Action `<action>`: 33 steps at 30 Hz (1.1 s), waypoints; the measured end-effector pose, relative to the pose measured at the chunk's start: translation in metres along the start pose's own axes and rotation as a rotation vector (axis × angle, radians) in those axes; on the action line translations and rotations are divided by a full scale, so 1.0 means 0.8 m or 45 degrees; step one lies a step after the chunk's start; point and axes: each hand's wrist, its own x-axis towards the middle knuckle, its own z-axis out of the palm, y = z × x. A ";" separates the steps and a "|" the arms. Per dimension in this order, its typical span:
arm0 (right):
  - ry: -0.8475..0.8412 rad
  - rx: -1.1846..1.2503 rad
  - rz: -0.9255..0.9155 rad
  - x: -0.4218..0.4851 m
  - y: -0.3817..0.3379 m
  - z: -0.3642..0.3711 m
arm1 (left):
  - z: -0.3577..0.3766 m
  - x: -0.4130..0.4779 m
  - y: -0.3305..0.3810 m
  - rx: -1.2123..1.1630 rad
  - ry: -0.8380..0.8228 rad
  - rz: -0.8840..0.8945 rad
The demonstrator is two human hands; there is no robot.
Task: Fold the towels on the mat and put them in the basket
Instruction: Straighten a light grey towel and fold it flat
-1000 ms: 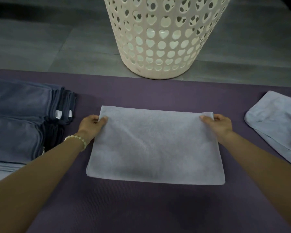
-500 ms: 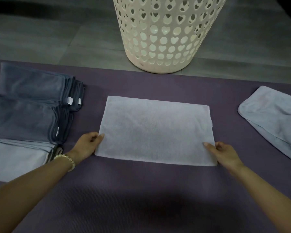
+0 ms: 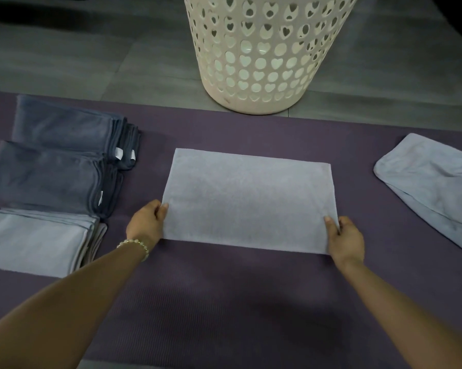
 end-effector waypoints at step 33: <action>-0.121 -0.579 -0.388 0.047 -0.021 0.010 | 0.038 0.054 0.044 0.473 0.129 0.305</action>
